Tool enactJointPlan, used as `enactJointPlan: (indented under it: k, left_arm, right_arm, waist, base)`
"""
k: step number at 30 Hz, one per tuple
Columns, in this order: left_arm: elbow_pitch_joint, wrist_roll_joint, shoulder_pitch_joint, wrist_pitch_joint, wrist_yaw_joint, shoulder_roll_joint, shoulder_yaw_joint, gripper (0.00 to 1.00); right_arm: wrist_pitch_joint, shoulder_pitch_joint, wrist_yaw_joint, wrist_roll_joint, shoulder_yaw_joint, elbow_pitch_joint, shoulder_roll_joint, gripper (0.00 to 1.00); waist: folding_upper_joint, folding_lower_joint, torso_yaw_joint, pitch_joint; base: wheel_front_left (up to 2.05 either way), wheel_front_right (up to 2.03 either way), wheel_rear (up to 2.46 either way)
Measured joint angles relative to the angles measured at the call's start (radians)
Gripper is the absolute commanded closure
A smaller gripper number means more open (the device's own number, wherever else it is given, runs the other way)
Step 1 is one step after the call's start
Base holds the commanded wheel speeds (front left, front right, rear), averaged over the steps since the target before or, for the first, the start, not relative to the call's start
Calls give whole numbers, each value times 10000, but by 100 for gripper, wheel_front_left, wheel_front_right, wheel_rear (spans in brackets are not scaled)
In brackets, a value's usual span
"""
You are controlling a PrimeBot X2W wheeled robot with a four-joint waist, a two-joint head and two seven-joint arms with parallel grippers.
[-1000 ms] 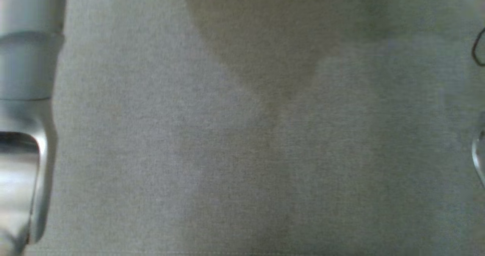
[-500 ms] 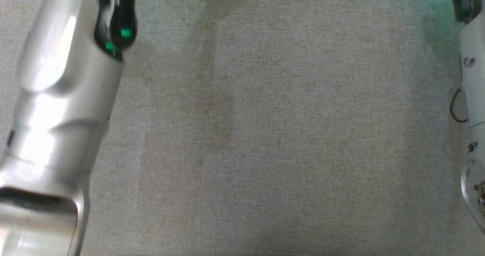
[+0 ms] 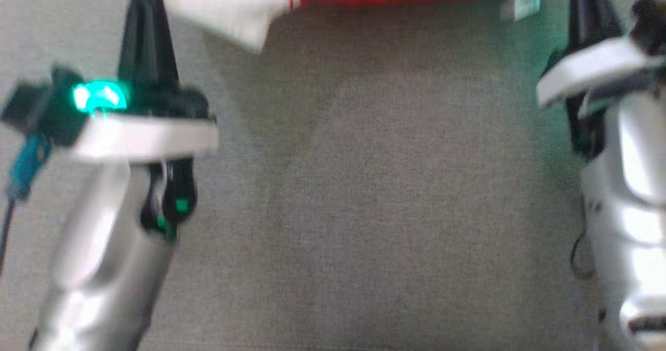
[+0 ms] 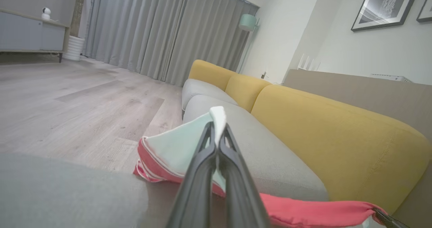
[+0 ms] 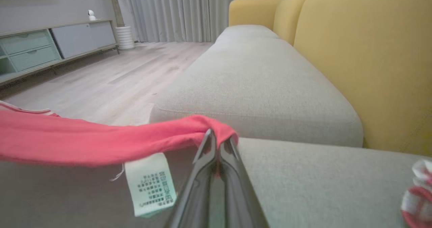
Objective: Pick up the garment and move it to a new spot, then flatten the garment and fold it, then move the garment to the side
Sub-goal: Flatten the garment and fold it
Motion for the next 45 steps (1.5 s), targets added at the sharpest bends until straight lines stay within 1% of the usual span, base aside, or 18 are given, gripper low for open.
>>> enactJointPlan:
  k: [1, 6, 11, 15, 19, 21, 24, 25, 29, 34, 40, 45]
  left_arm:
    - [-537, -123, 869, 2, 184, 71, 8, 100]
    - [-1668, -385, 3038, 0, 746, 307, 56, 100]
    - [-2581, -422, 5026, 15, 1166, 485, -13, 100]
    - [-3118, -420, 6322, 198, 1453, 686, -207, 100]
    - [-3522, -431, 7479, 437, 1737, 966, -368, 100]
    - [-3770, -525, 7938, 629, 1812, 1185, -391, 100]
    - [-4075, -598, 8322, 905, 1908, 1413, -449, 100]
    - [-4125, -625, 8382, 966, 1969, 1461, -453, 100]
    - [-4125, -754, 8467, 1133, 1977, 1507, -502, 100]
    - [-3499, -794, 8279, 1214, 1868, 1394, -711, 100]
    - [-2504, -936, 7543, 1229, 1528, 1124, -754, 100]
    - [-1739, -932, 6443, 1216, 1246, 966, -744, 100]
  right_arm:
    - [96, 838, 0, 153, 0, -596, 182, 100]
    - [610, 3099, 0, 600, 29, -2228, 460, 100]
    - [1308, 5408, 0, 612, -196, -4265, 658, 100]
    - [1988, 7283, 0, 650, -293, -5827, 794, 100]
    - [2805, 9003, 0, 698, -240, -7129, 953, 100]
    - [3129, 9607, 0, 698, -176, -7699, 978, 100]
    - [3490, 10076, 0, 738, -104, -8314, 982, 100]
    - [3597, 10138, 0, 803, -96, -8420, 984, 100]
    - [3933, 10190, 0, 823, -86, -8454, 984, 100]
    - [3931, 10097, 0, 984, 65, -7588, 989, 100]
    - [3839, 9466, 0, 1237, 222, -6506, 989, 100]
    - [3858, 8626, 0, 1200, 274, -5866, 988, 100]
  waist:
    - [0, -1, 20, -344]
    - [0, -2, 66, -1269]
    - [1, -2, 147, -2143]
    - [1, -1, 209, -2711]
    - [1, -1, 218, -3175]
    - [1, -1, 196, -3334]
    - [1, 0, 168, -3447]
    - [0, 0, 160, -3457]
    - [0, 1, 147, -3398]
    - [0, 2, 153, -3280]
    - [0, 3, 104, -3055]
    - [0, 3, 34, -2747]
  base:
    - [0, 0, 0]
    - [0, 0, 0]
    - [0, 0, 0]
    - [0, 0, 0]
    - [0, 0, 0]
    - [0, 0, 0]
    - [0, 0, 0]
    - [0, 0, 0]
    - [0, 0, 0]
    - [0, 0, 0]
    - [0, 0, 0]
    - [0, 0, 0]
